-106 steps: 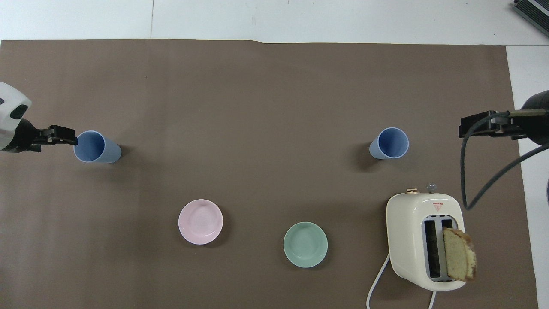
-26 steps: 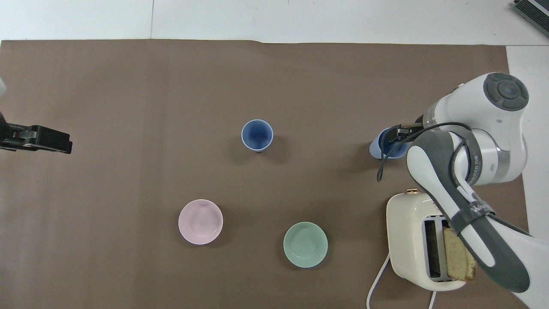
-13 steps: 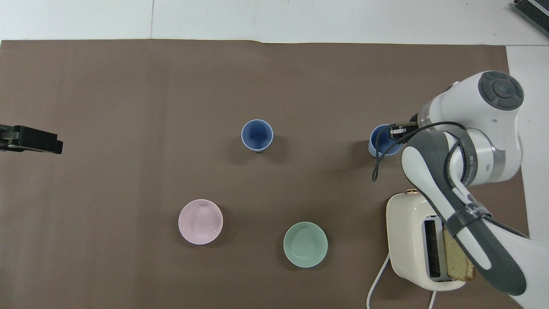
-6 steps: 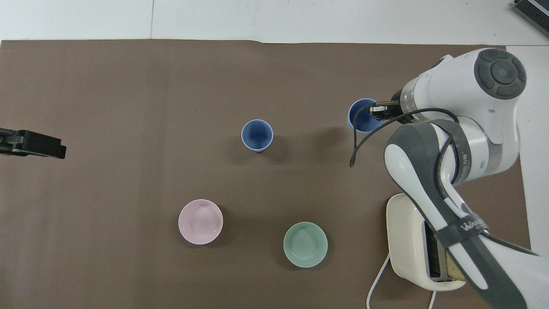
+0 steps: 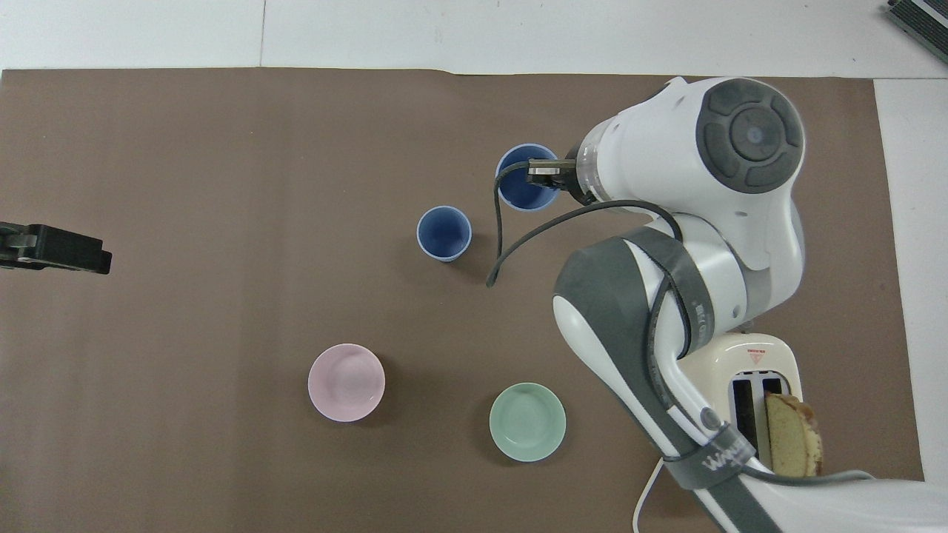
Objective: Stack blue cups with both arms
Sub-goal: 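Carry the held blue cup with the right gripper over the placed cup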
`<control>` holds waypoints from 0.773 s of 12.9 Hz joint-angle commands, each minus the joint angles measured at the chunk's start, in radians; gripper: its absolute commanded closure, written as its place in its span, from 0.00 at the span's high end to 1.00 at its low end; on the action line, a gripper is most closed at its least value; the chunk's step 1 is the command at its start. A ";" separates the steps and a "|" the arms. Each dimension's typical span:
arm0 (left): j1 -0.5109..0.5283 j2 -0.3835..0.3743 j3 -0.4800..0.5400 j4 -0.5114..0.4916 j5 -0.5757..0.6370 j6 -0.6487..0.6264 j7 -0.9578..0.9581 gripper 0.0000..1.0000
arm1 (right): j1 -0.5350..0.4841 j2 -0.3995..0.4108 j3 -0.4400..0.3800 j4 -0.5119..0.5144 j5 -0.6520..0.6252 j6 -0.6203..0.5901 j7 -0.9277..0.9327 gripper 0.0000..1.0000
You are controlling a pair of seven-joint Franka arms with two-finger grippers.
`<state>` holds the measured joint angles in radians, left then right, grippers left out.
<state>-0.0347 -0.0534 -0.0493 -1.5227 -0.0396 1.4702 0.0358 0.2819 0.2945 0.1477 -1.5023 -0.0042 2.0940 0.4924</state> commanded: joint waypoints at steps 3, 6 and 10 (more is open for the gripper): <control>0.013 -0.019 -0.001 -0.011 -0.011 -0.010 0.007 1.00 | 0.039 0.066 0.004 0.105 0.077 0.069 0.035 0.00; 0.015 -0.019 -0.001 -0.011 -0.011 -0.010 0.007 1.00 | 0.065 0.066 0.006 0.099 0.133 0.084 0.026 0.00; 0.013 -0.019 -0.001 -0.011 -0.011 -0.010 0.006 1.00 | 0.083 0.106 0.016 0.091 0.136 0.084 0.012 0.00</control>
<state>-0.0338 -0.0540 -0.0469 -1.5227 -0.0396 1.4701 0.0358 0.3650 0.3725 0.1599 -1.4266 0.1009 2.1678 0.5224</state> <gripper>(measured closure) 0.000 0.952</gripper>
